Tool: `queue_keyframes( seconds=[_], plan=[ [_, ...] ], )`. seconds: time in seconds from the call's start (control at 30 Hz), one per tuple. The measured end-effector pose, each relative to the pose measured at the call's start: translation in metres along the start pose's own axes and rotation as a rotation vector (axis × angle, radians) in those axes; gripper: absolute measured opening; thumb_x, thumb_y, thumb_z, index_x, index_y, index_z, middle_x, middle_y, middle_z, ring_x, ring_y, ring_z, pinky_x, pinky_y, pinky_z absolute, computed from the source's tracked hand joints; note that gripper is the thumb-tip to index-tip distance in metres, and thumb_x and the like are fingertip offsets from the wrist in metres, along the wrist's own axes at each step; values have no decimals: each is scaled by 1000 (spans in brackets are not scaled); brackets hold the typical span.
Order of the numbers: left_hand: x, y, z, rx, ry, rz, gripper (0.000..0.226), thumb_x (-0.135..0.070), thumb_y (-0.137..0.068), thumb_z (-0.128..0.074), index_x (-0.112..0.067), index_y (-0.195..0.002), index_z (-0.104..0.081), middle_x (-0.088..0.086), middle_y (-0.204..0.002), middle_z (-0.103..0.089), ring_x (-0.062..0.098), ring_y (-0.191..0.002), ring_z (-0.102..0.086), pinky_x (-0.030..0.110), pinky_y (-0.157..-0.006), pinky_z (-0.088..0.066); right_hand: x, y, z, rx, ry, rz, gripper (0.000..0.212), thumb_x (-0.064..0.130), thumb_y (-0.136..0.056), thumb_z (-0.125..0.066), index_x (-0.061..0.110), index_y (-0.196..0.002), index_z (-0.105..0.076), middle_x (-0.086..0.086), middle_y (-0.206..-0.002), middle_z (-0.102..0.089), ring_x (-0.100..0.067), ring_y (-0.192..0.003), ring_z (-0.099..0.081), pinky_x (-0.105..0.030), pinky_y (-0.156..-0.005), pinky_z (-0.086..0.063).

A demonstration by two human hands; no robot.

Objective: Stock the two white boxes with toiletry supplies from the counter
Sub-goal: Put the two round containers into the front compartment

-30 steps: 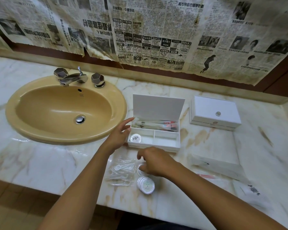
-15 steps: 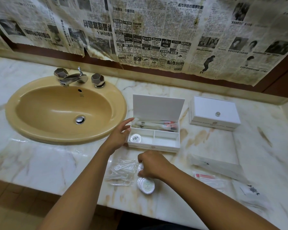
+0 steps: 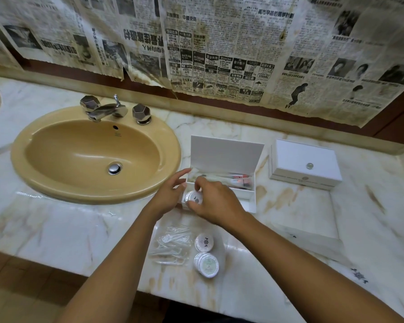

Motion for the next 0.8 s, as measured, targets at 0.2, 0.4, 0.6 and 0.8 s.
queue_keyframes(
  seconds=[0.2,0.4,0.6,0.8],
  plan=[
    [-6,3,-1,4,-19,-42,43,-15,-104,-43,-48,-130,-50,-37,-120,-47,-15,-117,-45,28,-88,-52,-14,-19,-15,-20,22,-114,39,37,-88,-57,11,-116,-51,-9,-103,-65,-30,-95,-60,-29,-65,-35],
    [-7,3,0,-7,-32,-63,43,-14,-103,-43,-44,-133,-49,-36,-119,-48,-12,-117,-46,12,-82,-43,-19,-30,-34,6,-22,-165,40,36,-89,-60,7,-117,-54,-14,-110,-64,-32,-102,-59,-29,-71,-35],
    [-9,4,-1,-9,-35,-60,44,-12,-103,-43,-44,-133,-49,-31,-121,-49,-13,-115,-46,6,-81,-41,-26,-28,-39,12,-47,-169,38,38,-90,-58,6,-111,-56,-14,-108,-64,-31,-99,-59,-29,-70,-36],
    [-5,3,0,0,-47,-49,44,-14,-103,-43,-43,-135,-49,-38,-117,-48,-23,-110,-45,25,-92,-47,-30,-24,-42,75,-131,-202,24,32,-89,-56,10,-97,-55,-12,-98,-63,-30,-92,-59,-29,-67,-38]
  ],
)
Point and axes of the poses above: each hand's wrist, its own y-axis away from the middle knuckle, its own z-axis out of the back of the hand, x = y × z, the point moved 7 cm from there along -y, towards the middle knuckle
